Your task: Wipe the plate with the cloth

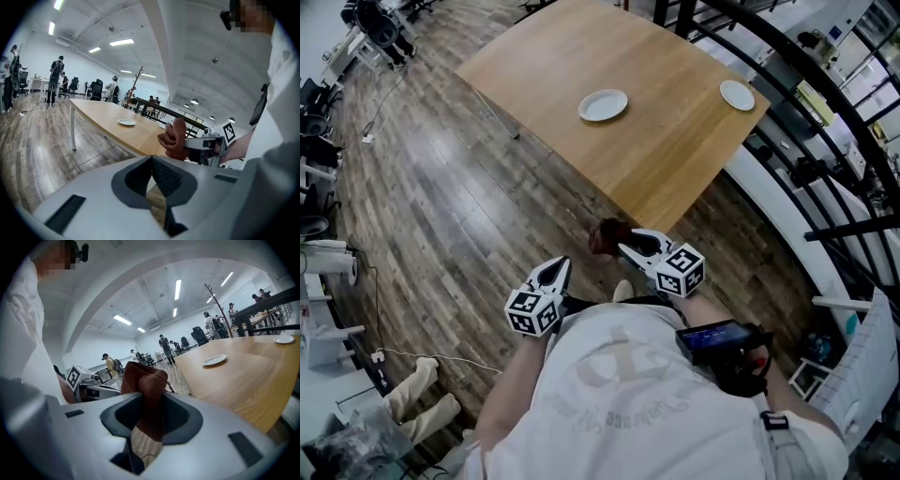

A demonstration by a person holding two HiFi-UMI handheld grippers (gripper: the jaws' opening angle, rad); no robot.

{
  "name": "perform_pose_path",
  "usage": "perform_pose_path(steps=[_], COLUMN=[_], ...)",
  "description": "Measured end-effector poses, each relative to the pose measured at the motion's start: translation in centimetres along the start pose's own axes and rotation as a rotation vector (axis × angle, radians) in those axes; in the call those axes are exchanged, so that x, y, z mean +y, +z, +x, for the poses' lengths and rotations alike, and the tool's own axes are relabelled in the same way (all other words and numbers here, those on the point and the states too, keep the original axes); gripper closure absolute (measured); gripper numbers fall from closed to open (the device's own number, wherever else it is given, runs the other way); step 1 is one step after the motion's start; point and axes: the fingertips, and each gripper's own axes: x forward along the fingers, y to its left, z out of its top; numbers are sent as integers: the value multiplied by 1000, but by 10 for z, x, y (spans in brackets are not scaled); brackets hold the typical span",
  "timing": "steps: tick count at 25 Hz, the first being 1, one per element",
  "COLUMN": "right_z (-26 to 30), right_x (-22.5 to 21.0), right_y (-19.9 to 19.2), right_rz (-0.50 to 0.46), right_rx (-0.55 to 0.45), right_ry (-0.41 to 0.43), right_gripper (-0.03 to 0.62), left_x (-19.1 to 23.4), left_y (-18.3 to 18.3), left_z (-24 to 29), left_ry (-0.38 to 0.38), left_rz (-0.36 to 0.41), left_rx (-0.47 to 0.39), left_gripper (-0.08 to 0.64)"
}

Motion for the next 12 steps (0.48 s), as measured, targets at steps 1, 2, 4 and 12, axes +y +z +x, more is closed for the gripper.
perform_pose_path(steps=[1, 2, 4, 12], right_z=[6, 13, 22, 34], right_x=[0, 1, -2, -29], right_y=[5, 11, 22, 33], right_rz=[-1, 0, 12, 31], right_rx=[-6, -15, -32, -23], right_ry=[4, 11, 23, -8], right_gripper=[471, 471, 471, 471], left_x=[6, 14, 24, 53], left_y=[5, 12, 24, 30], left_z=[-3, -5, -5, 23], left_ry=[7, 16, 36, 35], left_rz=[4, 9, 14, -23], left_rx=[-4, -8, -13, -4], left_gripper=[548, 548, 548, 548])
